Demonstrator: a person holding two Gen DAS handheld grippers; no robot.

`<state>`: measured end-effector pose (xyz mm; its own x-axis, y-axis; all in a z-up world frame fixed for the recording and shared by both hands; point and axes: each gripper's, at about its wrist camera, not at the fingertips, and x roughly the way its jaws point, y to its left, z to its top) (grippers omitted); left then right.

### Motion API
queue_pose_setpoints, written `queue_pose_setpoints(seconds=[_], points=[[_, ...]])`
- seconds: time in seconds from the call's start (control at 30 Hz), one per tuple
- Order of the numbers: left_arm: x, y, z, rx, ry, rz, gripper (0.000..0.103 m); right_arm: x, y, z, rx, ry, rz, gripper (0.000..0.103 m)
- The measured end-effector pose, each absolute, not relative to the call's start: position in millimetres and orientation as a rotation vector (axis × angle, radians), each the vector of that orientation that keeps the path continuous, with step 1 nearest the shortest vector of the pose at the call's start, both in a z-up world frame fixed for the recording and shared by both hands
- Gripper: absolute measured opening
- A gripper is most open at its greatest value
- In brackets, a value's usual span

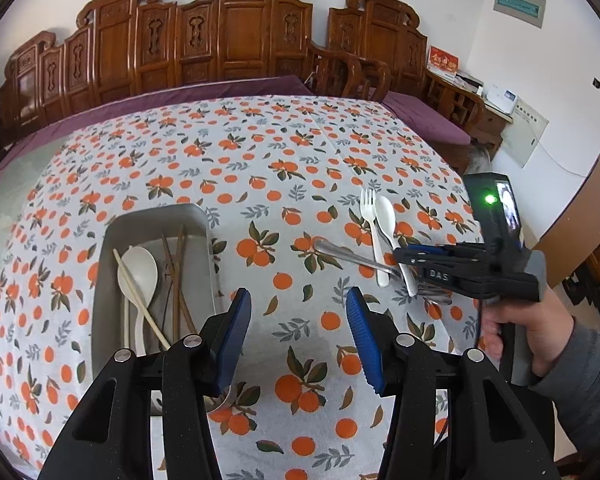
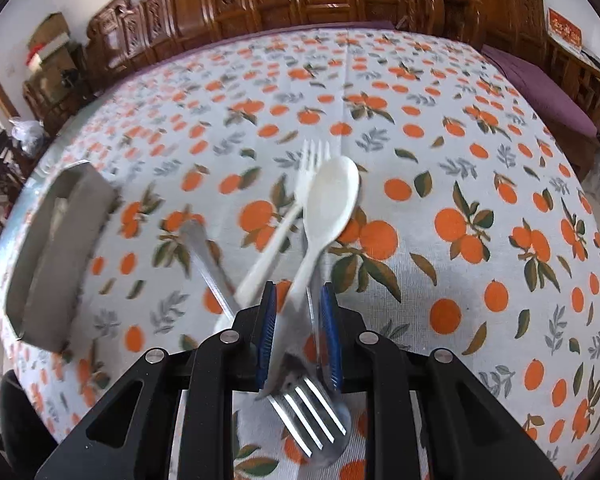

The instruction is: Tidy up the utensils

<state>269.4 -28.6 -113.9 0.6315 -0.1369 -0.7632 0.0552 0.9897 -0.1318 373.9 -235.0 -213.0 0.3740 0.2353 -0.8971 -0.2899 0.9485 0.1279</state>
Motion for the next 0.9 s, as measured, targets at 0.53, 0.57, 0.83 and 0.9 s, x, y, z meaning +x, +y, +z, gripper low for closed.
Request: queue_pose_setpoints(seconds=[0.53, 0.57, 0.83, 0.9], points=[[277.3, -57.1, -131.7, -0.103, 0.918, -0.171, 0.047, 361.1, -251.4, -185.0, -0.006, 1.080, 0.357, 0.004], [278.5, -60.5, -132.0, -0.102, 0.920, -0.175, 0.047, 358.0, -255.1, -179.6, -0.007, 1.067, 0.361, 0.004], [295.4, -92.0, -142.0, -0.097, 0.940, -0.205, 0.047, 339.1, -292.8, -160.8, -0.030, 1.018, 0.347, 0.004], [300.8, -99.9, -146.1, -0.101, 0.949, -0.209, 0.047, 332.1, -305.0, -159.2, -0.038, 1.007, 0.333, 0.004]])
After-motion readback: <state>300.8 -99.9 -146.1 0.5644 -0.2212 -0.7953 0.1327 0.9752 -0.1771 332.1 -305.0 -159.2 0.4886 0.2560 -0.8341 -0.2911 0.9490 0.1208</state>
